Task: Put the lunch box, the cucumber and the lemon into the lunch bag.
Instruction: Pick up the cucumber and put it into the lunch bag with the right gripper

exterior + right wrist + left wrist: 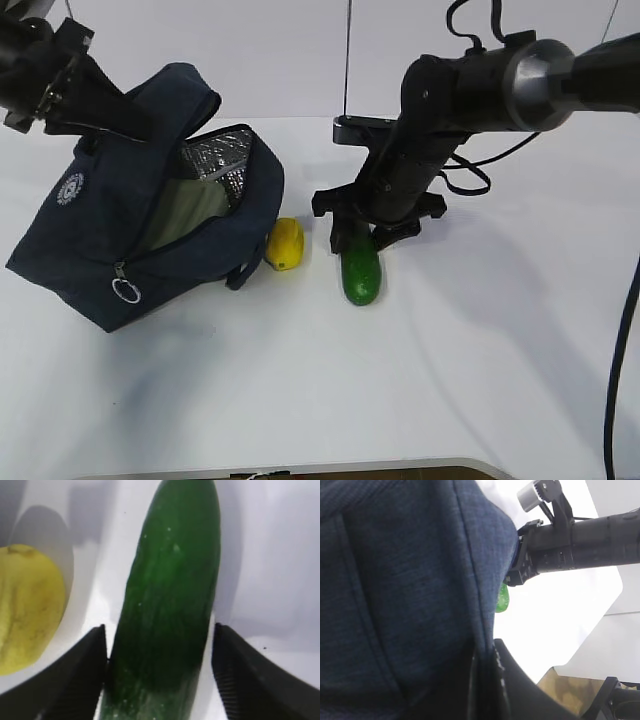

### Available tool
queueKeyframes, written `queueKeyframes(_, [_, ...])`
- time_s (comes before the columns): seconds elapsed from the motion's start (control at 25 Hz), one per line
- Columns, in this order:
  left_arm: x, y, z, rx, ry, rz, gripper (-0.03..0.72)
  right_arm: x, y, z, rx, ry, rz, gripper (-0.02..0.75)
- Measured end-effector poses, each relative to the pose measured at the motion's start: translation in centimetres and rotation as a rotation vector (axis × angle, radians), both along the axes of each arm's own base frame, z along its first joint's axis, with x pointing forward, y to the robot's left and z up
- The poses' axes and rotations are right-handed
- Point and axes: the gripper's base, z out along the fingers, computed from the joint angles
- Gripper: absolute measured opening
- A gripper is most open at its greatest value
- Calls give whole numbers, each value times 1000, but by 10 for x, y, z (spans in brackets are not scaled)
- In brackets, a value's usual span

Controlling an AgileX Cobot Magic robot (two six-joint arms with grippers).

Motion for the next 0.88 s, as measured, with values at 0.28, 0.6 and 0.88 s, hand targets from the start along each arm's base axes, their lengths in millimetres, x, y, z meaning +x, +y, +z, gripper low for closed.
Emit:
queueKeyframes(0.28, [0, 1, -1, 18, 0, -5, -6, -2, 0, 0, -6, 29, -1, 365])
queueKeyframes(0.6, [-1, 2, -2, 38, -2, -11, -6, -4, 4, 21, 4, 127, 24, 363])
queueKeyframes(0.88, [-1, 5, -5, 91, -6, -24, -6, -4, 16, 58, 116, 196, 48, 362])
